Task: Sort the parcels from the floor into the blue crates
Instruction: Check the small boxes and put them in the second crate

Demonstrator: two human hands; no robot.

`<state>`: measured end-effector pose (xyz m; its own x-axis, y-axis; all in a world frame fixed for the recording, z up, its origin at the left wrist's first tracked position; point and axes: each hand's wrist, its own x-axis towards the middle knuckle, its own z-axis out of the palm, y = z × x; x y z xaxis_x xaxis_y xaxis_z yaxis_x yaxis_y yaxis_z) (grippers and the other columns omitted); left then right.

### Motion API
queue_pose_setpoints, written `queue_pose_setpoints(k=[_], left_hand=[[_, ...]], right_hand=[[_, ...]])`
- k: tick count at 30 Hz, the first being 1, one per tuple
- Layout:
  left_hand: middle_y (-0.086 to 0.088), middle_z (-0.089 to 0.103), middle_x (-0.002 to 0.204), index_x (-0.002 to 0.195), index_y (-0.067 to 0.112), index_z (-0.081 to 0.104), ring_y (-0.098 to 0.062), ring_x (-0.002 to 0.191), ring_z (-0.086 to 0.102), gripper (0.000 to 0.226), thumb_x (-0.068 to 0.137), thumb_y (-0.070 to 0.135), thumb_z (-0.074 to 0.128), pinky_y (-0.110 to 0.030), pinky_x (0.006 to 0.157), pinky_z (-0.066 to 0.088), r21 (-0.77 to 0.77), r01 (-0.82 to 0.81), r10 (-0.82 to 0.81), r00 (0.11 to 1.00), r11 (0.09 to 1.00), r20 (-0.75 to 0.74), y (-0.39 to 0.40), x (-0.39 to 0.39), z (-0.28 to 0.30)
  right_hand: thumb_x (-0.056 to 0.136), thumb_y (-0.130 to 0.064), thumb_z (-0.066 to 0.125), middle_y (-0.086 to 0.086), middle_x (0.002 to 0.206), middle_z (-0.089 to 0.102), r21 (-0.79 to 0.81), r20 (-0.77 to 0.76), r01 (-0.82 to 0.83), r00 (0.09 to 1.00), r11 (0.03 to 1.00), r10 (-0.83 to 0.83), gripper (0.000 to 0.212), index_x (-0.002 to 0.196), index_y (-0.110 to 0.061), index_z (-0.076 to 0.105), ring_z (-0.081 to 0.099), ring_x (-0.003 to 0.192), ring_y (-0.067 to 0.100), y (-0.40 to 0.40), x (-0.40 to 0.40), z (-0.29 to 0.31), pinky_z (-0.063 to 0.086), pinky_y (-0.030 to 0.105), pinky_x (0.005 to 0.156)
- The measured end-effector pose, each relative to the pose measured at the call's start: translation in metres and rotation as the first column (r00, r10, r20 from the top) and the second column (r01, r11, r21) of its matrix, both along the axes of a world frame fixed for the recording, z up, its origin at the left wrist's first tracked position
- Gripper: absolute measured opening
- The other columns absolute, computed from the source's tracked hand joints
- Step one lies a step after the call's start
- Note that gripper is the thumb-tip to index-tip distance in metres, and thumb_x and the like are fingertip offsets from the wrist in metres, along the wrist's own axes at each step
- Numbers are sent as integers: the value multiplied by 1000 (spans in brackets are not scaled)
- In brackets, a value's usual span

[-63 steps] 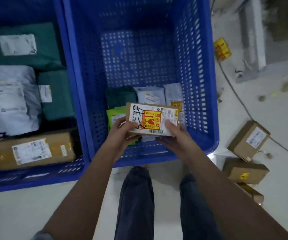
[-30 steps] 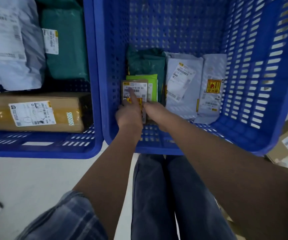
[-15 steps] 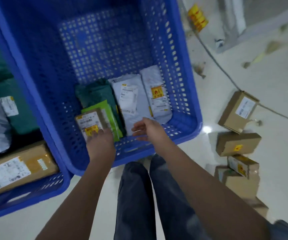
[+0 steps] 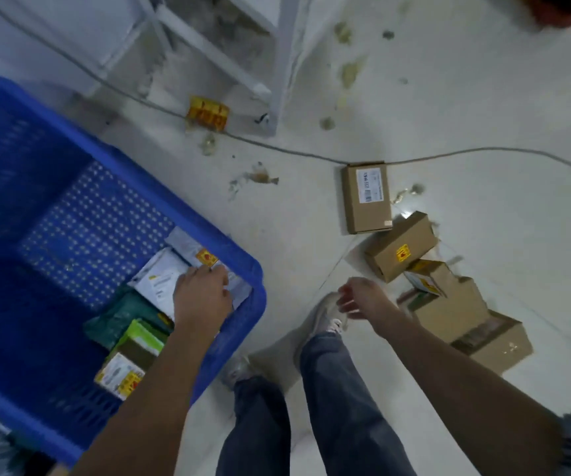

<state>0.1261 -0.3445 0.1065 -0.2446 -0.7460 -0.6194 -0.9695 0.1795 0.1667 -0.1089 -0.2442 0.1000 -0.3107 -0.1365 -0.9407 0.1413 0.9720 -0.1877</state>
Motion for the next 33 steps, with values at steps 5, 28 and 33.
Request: queue_pose_setpoints(k=[5,28,33], left_hand=[[-18,64,81,92,6,62,-37,74,58,12,91,15,54,-43,63,45,-39,-386,378,917,922,-128,-14,-40,-2],[-17,69,101,102,-1,65,-30,94,64,37,95,31,46,-35,86,49,580,-59,46,998,812,37,-106,-322,-122],[-16,66,106,121,5,57,-32,95,63,40,98,34,41,-37,87,51,660,-25,86,994,751,-60,-134,-395,-158]], right_hand=[[96,-15,39,8,66,55,168,97,-236,970,957,223,25,73,-10,50,48,53,20,68,-54,-14,35,23,51],[98,-17,38,7,75,52,235,-18,329,942,914,-335,14,96,-9,50,52,68,21,-53,-226,-100,44,28,59],[96,-15,37,4,72,40,145,-94,163,984,976,-150,26,71,-15,43,38,61,10,-102,-267,-143,37,10,55]])
